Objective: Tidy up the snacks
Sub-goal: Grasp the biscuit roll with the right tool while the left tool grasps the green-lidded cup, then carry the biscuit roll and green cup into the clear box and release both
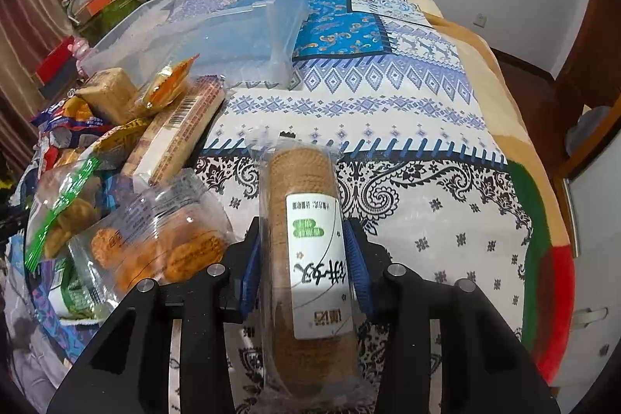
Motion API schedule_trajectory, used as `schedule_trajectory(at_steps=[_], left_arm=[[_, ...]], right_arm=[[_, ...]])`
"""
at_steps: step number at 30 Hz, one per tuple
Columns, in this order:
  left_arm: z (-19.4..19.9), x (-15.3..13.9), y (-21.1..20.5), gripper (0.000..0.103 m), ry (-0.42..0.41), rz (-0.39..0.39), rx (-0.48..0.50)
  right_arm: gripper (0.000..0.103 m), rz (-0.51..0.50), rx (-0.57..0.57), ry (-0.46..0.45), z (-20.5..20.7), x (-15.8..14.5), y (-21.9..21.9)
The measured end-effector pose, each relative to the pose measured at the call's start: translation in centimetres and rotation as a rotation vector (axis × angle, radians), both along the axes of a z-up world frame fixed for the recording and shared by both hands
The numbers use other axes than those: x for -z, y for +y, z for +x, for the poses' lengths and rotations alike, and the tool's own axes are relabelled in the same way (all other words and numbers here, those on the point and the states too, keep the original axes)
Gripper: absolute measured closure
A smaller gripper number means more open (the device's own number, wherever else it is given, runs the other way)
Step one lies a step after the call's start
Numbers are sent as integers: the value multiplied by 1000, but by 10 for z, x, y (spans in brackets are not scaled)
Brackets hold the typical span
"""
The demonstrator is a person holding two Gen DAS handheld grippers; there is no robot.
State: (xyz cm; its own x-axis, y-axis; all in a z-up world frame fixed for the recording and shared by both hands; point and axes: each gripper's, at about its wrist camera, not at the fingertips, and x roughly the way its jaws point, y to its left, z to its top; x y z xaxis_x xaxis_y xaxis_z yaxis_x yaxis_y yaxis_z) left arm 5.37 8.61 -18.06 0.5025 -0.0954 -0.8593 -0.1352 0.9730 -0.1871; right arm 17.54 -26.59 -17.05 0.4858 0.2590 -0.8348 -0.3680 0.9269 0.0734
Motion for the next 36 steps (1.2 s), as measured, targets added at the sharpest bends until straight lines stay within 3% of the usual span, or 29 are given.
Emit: schedule_trajectory(at_steps=[14, 24, 36], left_arm=[[-4, -64, 0, 57, -121, 40, 1], [36, -99, -19, 57, -210, 37, 43], [104, -128, -44, 57, -277, 43, 105]], right_arm=[[68, 56, 5, -64, -17, -28, -9], [68, 94, -24, -169, -15, -74, 6], [68, 135, -75, -258, 17, -112, 42]])
